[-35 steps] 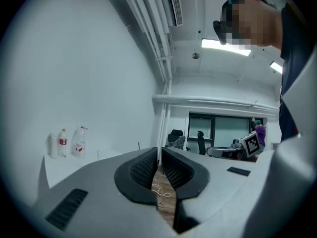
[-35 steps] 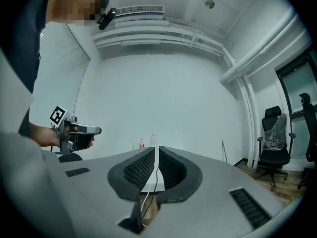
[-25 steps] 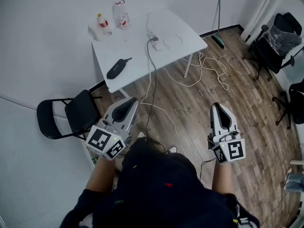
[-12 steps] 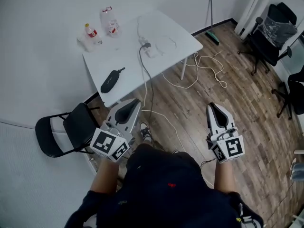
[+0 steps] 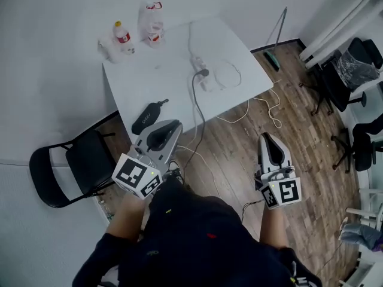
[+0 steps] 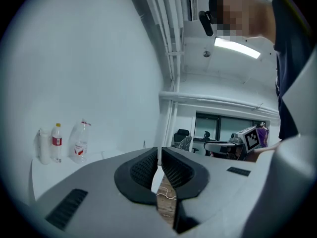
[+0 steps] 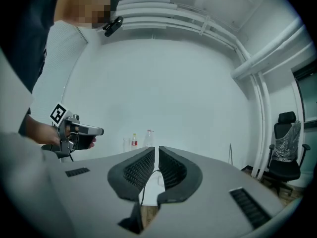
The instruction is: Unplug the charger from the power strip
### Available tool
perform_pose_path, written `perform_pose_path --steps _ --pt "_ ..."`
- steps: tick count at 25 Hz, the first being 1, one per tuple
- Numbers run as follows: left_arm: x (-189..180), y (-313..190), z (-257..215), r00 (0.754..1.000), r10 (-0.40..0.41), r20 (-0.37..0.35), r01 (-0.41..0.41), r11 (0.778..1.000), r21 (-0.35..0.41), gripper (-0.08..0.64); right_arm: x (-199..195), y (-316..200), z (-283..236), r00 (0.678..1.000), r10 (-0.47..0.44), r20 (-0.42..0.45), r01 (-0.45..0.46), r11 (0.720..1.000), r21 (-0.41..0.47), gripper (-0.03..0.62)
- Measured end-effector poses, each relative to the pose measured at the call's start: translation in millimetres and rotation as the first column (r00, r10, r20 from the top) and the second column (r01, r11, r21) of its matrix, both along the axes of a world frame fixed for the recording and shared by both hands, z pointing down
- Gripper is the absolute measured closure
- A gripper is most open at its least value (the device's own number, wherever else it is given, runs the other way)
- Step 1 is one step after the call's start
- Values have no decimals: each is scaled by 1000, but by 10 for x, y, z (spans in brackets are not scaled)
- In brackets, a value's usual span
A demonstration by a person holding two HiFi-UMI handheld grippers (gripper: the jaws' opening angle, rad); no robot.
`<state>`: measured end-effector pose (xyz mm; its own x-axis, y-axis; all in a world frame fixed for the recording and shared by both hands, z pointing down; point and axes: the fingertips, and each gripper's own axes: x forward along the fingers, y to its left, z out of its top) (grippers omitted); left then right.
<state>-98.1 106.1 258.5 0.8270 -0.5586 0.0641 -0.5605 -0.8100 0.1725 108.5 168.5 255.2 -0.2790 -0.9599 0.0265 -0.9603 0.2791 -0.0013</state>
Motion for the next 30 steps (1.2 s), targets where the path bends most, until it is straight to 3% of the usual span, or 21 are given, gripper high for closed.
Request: perform_pose_path --steps 5,13,21,26,30 --pt "-429 -693 112 998 -20 64 18 999 27 517 -294 -671 152 993 76 -90 -85 990 -110 552" --pt "-550 -1268 231 1000 -2 25 3 1000 -7 517 -651 -1297 213 993 9 -121 -26 990 -139 552" --pt "-199 -1657 395 1000 -28 5 28 998 -49 517 -505 -1979 329 997 -63 -53 54 986 -157 552" --pt "165 -2019 581 995 -97 11 97 992 -81 517 -470 -2513 586 968 -193 -161 160 967 -197 551" --pt "479 -2244 915 990 -126 69 132 987 -95 517 -412 -2901 879 943 -289 -162 243 936 -254 551"
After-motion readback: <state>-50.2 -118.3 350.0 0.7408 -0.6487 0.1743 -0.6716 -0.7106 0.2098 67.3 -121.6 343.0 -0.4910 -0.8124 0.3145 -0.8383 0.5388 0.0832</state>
